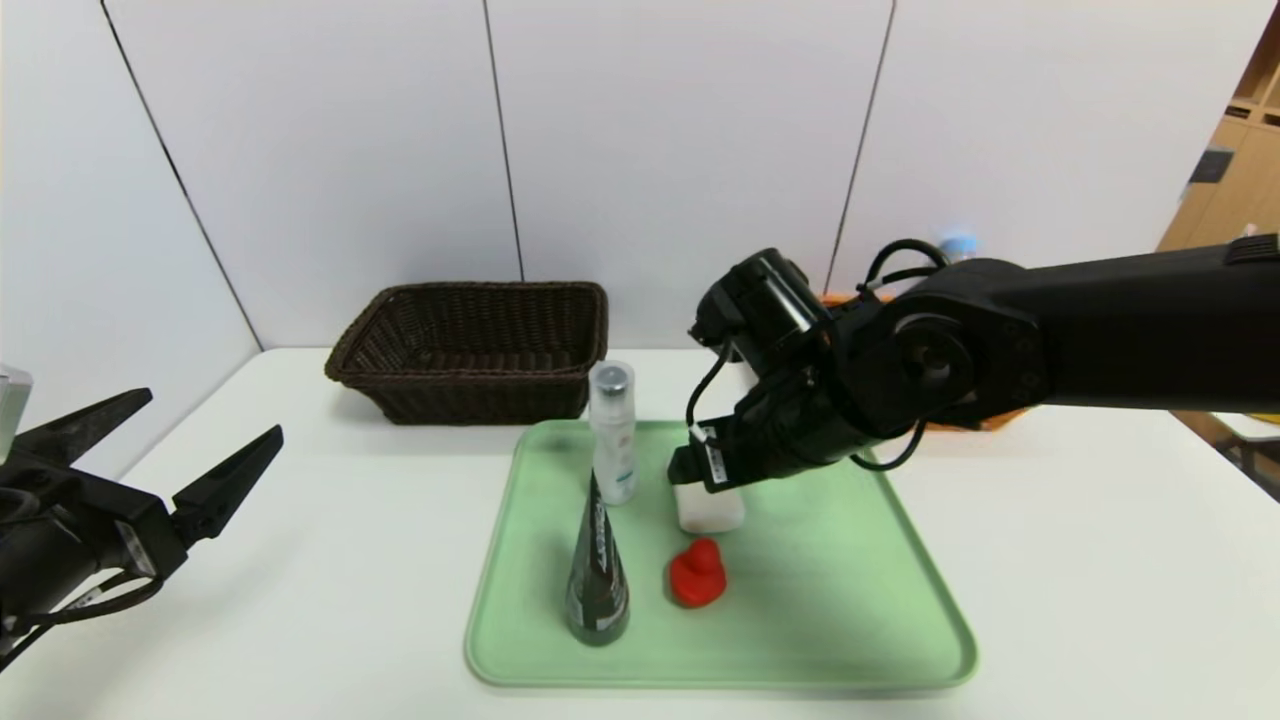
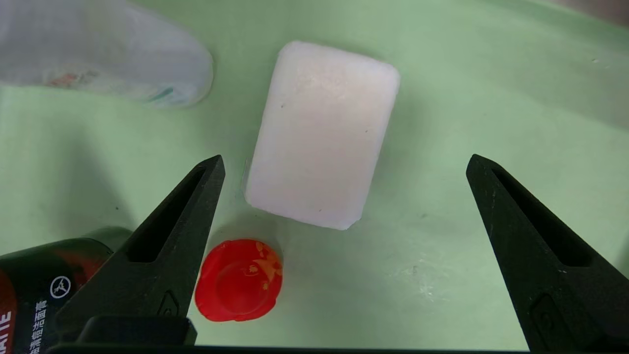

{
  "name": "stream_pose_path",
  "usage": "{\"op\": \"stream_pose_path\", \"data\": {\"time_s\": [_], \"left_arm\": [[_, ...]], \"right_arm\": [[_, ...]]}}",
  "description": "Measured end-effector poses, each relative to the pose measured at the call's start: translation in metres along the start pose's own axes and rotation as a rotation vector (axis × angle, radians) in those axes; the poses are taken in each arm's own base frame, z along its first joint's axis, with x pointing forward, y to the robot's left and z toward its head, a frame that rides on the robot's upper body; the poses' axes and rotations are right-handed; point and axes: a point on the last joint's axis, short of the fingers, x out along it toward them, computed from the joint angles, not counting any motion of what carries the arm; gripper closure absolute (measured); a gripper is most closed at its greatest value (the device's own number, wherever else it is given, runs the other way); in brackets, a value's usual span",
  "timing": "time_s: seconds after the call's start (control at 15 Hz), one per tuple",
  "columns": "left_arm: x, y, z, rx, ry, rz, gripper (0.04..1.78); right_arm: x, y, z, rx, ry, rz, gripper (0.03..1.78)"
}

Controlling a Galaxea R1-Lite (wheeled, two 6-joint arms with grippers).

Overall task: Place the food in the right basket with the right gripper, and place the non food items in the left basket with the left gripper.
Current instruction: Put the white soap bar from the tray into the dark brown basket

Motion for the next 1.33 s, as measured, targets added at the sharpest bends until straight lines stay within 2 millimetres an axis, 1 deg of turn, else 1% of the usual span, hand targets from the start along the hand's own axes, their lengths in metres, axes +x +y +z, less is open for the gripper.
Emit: {"op": "stream_pose_path", "data": {"time_s": [0.13, 0.47, 1.0, 1.2, 1.27, 1.33], "left_arm": [[-0.001, 0.0, 0.0, -0.001, -0.001, 0.0, 0.13], [-0.003, -0.001, -0.001, -0.001, -0.002, 0.0, 0.13], [-0.005, -0.001, 0.0, 0.001, -0.011, 0.001, 0.13], [-0.006, -0.001, 0.001, 0.001, -0.015, 0.001, 0.13], [-0.006, -0.001, 0.001, 0.001, -0.017, 0.002, 0.13], [-0.006, -0.001, 0.001, 0.001, -0.017, 0.001, 0.13]], "right_arm": [[0.008, 0.001, -0.003, -0.005, 0.011, -0.031, 0.11], [0.029, 0.006, -0.008, -0.012, 0.019, -0.038, 0.11], [0.05, 0.009, -0.014, -0.01, -0.001, -0.036, 0.11], [0.054, 0.008, -0.016, -0.009, -0.013, -0.035, 0.57], [0.054, 0.008, -0.017, -0.009, -0.012, -0.036, 0.71], [0.054, 0.008, -0.017, -0.009, -0.012, -0.036, 0.79]]}}
